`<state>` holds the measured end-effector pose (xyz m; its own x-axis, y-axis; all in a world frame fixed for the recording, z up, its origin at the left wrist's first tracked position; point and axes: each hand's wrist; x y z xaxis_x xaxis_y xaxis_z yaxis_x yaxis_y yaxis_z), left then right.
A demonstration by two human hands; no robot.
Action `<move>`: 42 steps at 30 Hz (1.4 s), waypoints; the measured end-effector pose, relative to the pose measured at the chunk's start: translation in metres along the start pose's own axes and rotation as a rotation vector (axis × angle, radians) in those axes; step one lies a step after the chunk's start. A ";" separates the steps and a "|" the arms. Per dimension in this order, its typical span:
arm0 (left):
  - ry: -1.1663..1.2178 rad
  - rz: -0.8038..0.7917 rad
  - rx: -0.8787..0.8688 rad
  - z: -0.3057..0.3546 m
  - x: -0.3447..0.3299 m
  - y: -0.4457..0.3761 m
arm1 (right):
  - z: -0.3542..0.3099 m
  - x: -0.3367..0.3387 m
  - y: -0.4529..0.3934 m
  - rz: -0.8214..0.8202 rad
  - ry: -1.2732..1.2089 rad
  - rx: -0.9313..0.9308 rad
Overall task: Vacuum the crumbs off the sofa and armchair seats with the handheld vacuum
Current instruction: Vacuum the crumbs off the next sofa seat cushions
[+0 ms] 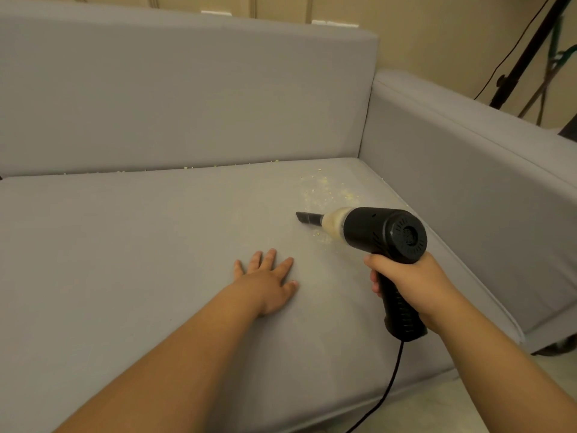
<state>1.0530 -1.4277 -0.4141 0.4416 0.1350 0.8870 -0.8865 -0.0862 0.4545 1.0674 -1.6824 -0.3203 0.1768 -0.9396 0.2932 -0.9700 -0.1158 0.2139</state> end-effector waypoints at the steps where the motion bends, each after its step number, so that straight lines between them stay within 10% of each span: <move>1: 0.002 0.000 0.000 0.000 0.000 0.000 | -0.001 -0.003 -0.001 -0.006 0.013 0.002; 42: 0.015 -0.002 -0.016 0.005 0.016 -0.036 | -0.044 -0.069 -0.154 0.308 -0.309 0.043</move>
<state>1.0928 -1.4272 -0.4156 0.4409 0.1503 0.8849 -0.8880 -0.0703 0.4544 1.2114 -1.5858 -0.3327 -0.1733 -0.9839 0.0432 -0.9770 0.1773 0.1188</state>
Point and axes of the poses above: each hand's wrist, its own y-axis away from the middle knuckle, its own x-axis out of the back of the hand, z = x × y, and after that the axes turned 6 degrees about -y, right-handed
